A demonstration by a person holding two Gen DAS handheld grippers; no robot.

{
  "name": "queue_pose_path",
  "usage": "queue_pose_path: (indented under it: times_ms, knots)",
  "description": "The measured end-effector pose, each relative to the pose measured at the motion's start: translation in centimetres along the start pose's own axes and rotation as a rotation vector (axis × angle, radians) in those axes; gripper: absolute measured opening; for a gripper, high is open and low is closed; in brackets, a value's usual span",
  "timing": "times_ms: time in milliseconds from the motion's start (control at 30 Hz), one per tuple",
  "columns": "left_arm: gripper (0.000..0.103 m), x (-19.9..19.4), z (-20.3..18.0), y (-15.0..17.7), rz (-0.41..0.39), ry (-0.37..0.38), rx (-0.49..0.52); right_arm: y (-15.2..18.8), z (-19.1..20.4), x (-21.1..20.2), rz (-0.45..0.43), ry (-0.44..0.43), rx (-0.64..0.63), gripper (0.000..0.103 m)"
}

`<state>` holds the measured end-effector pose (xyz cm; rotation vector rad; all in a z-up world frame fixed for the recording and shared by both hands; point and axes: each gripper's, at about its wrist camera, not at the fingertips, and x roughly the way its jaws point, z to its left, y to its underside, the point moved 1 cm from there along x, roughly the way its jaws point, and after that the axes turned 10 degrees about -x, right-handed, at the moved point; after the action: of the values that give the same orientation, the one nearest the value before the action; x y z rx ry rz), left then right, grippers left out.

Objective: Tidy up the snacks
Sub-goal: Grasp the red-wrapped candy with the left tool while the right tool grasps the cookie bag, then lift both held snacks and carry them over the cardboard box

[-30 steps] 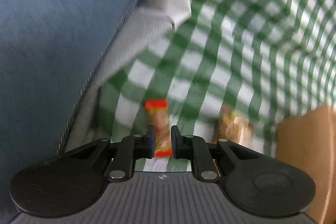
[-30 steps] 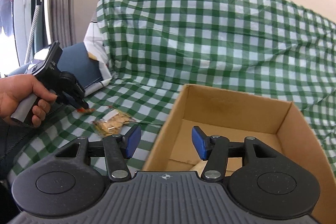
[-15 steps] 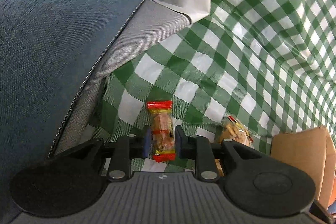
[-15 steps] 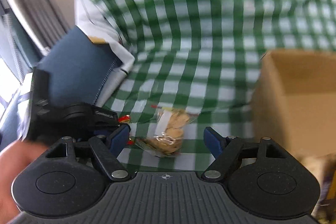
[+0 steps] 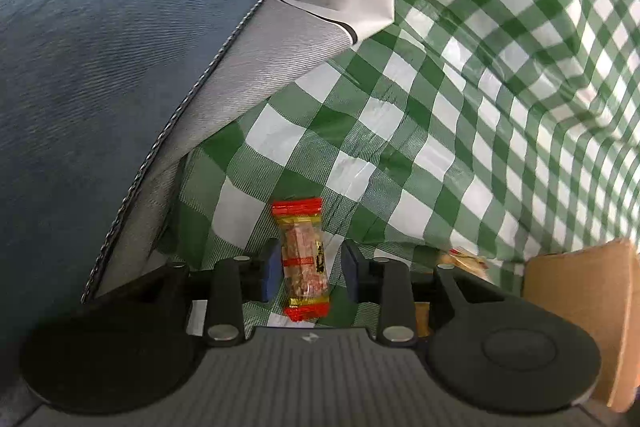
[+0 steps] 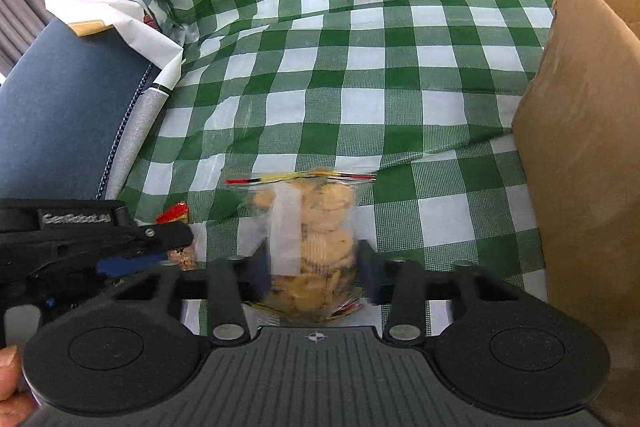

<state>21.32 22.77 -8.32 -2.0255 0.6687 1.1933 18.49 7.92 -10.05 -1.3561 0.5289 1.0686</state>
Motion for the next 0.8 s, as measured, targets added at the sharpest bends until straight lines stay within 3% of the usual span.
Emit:
queue_pose_path:
  times_ms: [133, 267, 400, 567, 800]
  knots:
    - [0.036, 0.4, -0.9, 0.5, -0.036, -0.028, 0.080, 0.1, -0.3, -1.7, -0.022, 0.010, -0.025, 0.039]
    - [0.021, 0.5, -1.3, 0.9, -0.064, -0.066, 0.145, -0.2, -0.4, -4.9, -0.063, 0.007, -0.056, 0.039]
    - [0.019, -0.4, -0.4, 0.8, -0.072, -0.020, 0.097, -0.1, -0.5, -9.0, -0.121, 0.001, -0.101, 0.039]
    - [0.018, -3.5, -0.6, 1.4, -0.161, 0.026, 0.129, 1.0, -1.4, -14.6, -0.211, -0.015, -0.145, 0.039]
    - [0.018, -7.1, -1.2, 5.0, -0.223, 0.042, 0.167, 3.9, -5.1, -22.5, -0.366, -0.031, -0.164, 0.039]
